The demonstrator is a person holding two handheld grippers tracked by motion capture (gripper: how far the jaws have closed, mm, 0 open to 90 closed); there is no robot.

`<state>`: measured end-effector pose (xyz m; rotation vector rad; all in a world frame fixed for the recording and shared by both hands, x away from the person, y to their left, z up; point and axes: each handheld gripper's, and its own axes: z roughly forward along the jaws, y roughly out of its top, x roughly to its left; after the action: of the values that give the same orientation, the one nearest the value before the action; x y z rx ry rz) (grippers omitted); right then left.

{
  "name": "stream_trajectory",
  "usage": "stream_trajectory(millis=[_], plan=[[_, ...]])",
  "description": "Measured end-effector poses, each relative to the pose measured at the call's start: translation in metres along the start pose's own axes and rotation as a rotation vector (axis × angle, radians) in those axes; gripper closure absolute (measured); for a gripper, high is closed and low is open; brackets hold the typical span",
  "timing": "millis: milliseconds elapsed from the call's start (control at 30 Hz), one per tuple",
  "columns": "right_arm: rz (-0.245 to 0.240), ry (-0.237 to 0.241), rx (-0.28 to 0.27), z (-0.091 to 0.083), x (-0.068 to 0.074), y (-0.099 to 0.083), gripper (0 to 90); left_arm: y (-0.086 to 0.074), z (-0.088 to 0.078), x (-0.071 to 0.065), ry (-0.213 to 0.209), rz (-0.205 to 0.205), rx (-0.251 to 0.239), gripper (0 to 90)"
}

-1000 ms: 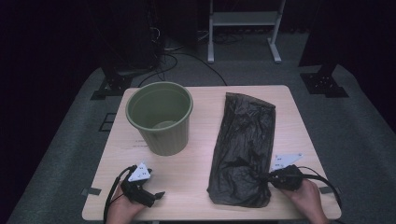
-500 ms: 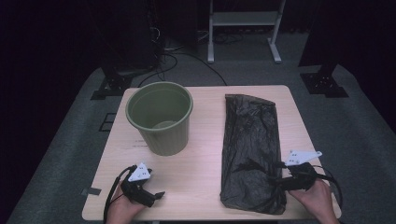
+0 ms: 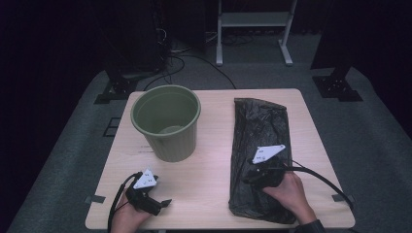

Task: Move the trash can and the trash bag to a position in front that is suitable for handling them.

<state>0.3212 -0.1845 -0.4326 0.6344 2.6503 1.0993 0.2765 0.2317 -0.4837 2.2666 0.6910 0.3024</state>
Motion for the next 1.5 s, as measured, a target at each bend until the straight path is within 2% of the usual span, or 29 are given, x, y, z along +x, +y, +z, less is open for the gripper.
stream_trajectory(millis=[67,233,367,467,600,633,667,867,1100,1267,1367,1500], plan=[[0.023,0.04,-0.021,0.011,-0.003,0.003,26.9,0.0,0.0,0.0,0.0,0.0,0.0,0.0],[0.021,0.029,0.048,0.042,-0.004,0.004,28.5,0.0,0.0,0.0,0.0,0.0,0.0,0.0],[0.024,0.022,0.064,0.057,-0.004,-0.001,34.5,0.0,0.0,0.0,0.0,0.0,0.0,0.0],[0.014,0.029,0.051,0.055,-0.002,-0.001,51.6,0.0,0.0,0.0,0.0,-0.001,0.0,0.0],[0.009,0.045,0.047,0.052,0.001,-0.003,83.4,0.0,0.0,0.0,0.0,0.0,0.0,0.0],[-0.002,0.057,0.047,0.052,0.001,-0.003,88.6,0.0,0.0,0.0,0.0,-0.001,0.0,0.0],[-0.011,0.05,0.046,0.052,0.003,-0.003,89.3,0.0,0.0,0.0,0.0,-0.001,0.0,0.0],[-0.049,0.031,0.094,0.038,0.007,-0.009,89.0,0.0,0.0,0.0,0.0,-0.001,0.0,0.0],[-0.024,0.06,0.069,0.001,0.011,-0.035,87.3,0.0,0.0,0.0,0.003,-0.003,-0.001,0.0],[-0.023,0.103,0.088,-0.014,0.019,-0.056,84.0,0.0,0.0,-0.001,0.005,-0.004,0.0,0.0],[-0.022,0.117,0.095,-0.023,0.023,-0.064,75.0,0.0,0.0,-0.001,0.006,-0.004,0.0,0.0],[-0.003,0.097,0.04,-0.037,0.02,-0.059,56.3,0.0,0.0,-0.001,0.007,-0.005,-0.001,0.0]])
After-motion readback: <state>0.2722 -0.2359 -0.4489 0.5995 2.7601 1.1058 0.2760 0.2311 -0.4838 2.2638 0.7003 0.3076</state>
